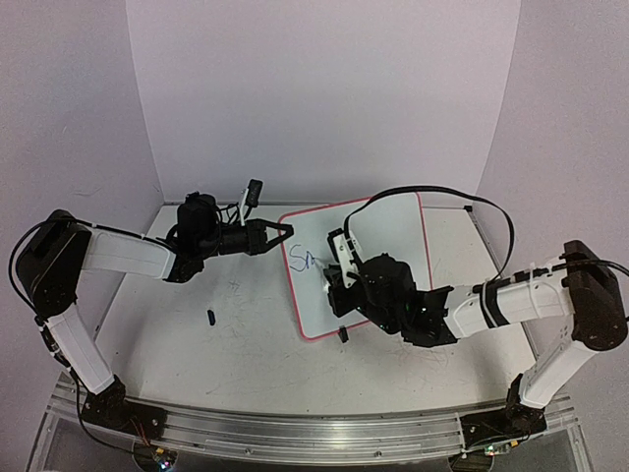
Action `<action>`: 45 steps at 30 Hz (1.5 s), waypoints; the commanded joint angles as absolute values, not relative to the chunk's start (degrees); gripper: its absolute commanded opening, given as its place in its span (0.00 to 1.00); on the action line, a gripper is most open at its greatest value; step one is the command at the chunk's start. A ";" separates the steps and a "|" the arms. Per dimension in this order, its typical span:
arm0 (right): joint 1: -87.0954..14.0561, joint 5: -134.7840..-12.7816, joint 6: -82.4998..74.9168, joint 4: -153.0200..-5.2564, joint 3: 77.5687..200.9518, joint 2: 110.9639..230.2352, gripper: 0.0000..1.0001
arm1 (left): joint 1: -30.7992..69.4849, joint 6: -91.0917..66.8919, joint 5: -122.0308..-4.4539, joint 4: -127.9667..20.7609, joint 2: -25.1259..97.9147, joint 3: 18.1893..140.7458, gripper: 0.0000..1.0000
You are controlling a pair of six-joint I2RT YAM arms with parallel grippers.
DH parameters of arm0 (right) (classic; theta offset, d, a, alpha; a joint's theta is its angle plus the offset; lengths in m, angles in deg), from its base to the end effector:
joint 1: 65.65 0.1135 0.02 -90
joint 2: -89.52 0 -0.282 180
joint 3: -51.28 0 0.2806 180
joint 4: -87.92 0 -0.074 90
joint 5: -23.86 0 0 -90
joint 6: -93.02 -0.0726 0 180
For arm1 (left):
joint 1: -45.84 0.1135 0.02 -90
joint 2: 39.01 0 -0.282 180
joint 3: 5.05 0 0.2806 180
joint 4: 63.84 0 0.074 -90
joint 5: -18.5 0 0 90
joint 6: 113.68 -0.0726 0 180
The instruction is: Write a sentence on the whiteboard
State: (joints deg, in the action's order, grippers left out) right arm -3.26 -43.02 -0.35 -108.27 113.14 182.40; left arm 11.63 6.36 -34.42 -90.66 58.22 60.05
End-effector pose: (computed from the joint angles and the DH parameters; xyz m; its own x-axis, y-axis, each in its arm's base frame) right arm 0.2156 0.3507 0.2145 -0.1560 -0.1816 -0.9709 -0.6310 0.7746 -0.0435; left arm 0.3264 -0.2748 0.2318 -0.5393 -0.1163 -0.8340 0.7798 0.3050 -0.5468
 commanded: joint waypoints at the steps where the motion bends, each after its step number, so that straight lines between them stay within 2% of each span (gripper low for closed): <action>1: -4.45 -41.20 0.37 -108.64 115.55 183.81 0.00 | 10.06 4.18 -33.49 -87.73 57.46 60.26 0.00; 16: -5.23 -40.12 0.35 -107.55 117.00 184.12 0.00 | 10.07 4.18 -33.42 -87.74 57.51 60.28 0.00; 45: -4.31 -41.75 -4.76 -104.50 111.34 181.68 0.00 | 10.01 4.27 -33.36 -87.71 57.68 60.36 0.00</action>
